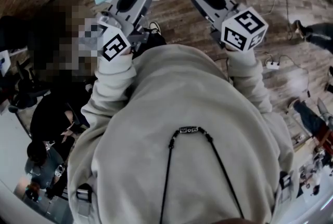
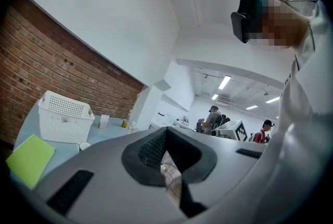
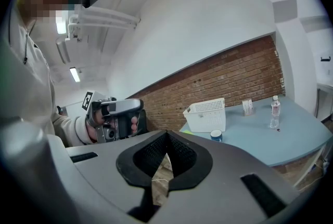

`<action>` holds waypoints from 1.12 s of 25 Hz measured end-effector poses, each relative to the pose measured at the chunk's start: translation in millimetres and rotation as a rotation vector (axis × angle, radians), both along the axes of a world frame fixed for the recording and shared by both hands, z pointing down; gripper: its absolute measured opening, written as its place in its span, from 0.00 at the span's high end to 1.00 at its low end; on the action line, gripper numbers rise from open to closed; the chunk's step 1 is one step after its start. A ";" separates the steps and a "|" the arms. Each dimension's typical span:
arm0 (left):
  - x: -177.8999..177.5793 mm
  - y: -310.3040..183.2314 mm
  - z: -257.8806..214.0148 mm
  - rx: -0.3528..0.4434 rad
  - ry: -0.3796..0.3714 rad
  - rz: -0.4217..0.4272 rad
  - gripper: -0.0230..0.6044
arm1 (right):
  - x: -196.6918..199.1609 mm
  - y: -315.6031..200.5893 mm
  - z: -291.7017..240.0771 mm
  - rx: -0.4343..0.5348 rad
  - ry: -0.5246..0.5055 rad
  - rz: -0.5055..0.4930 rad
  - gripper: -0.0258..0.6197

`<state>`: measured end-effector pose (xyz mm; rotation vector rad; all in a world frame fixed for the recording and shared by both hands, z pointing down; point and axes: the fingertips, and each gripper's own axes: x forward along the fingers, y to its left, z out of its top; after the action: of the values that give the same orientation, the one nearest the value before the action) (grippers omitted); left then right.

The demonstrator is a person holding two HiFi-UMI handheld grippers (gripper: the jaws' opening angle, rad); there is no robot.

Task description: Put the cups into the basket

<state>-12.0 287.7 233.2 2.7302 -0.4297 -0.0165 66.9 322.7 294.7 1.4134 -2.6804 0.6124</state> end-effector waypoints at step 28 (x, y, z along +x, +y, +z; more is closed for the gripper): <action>-25.2 -191.3 34.9 -0.081 0.007 0.241 0.97 | -22.4 -195.0 3.8 -0.107 0.061 0.134 0.94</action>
<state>-37.2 96.3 268.1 2.6823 -0.0951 0.0537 44.5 127.7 298.5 1.5651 -2.4825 0.6987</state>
